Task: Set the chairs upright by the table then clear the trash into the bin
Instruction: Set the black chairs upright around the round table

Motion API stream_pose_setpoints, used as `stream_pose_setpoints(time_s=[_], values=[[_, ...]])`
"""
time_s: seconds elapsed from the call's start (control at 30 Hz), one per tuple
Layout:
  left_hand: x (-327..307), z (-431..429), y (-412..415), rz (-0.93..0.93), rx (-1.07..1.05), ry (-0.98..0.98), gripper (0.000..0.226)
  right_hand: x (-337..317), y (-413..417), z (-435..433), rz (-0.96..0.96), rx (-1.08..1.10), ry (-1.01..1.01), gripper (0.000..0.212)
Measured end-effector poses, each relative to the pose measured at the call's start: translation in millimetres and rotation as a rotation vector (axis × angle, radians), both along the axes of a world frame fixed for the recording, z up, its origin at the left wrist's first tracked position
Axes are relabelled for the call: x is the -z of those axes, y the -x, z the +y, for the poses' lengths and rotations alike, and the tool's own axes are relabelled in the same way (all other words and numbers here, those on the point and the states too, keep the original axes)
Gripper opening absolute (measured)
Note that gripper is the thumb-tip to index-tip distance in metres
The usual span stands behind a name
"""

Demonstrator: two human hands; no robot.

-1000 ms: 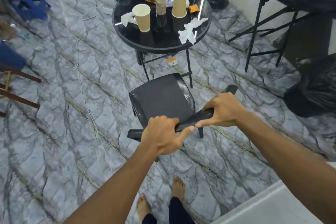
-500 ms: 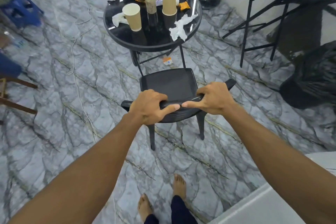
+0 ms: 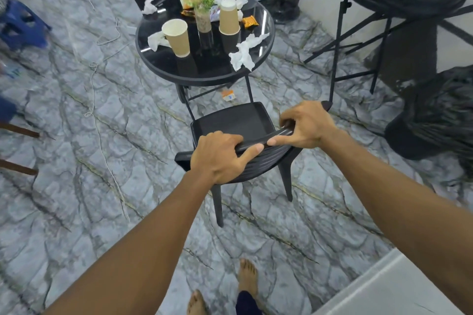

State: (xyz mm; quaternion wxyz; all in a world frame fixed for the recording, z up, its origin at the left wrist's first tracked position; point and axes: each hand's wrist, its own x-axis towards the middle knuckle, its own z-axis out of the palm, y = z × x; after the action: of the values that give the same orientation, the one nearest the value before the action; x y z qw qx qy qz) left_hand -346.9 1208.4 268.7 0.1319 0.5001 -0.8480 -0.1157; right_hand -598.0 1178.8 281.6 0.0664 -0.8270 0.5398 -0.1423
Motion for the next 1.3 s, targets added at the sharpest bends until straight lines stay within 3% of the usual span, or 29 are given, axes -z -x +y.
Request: stream_pose_setpoints(time_s=[0.17,0.27,0.37,0.5,0.63,0.73,0.83,1.03,1.17,1.3], values=[[4,8,-2,-0.026,0.067,-0.046,0.073,8,4,21,0.118,-0.037,-0.105,0.099],[9,28,1,-0.03,0.064,-0.072,0.072,13,10,35,0.202,-0.079,-0.144,0.075],[11,44,1,-0.006,-0.04,-0.06,0.069,11,8,36,0.11,-0.099,-0.115,0.05],[9,47,5,0.083,-0.182,-0.06,0.068,-4,4,14,0.098,-0.175,-0.066,0.045],[5,30,24,0.068,-0.179,-0.067,0.072,4,18,5,0.104,-0.056,-0.064,0.036],[0,16,51,0.068,-0.112,-0.135,0.07,4,33,13,0.056,-0.003,-0.21,0.047],[4,9,61,0.062,-0.087,-0.153,0.074,2,38,14,-0.06,0.015,-0.214,0.063],[1,4,61,0.101,-0.055,-0.312,0.077,6,38,7,-0.025,0.031,-0.217,0.097],[-2,10,72,0.148,-0.059,-0.301,0.059,1,52,5,-0.048,0.026,-0.293,0.094],[-8,8,64,0.185,-0.019,-0.435,0.053,-3,45,10,-0.048,-0.017,-0.311,0.077]])
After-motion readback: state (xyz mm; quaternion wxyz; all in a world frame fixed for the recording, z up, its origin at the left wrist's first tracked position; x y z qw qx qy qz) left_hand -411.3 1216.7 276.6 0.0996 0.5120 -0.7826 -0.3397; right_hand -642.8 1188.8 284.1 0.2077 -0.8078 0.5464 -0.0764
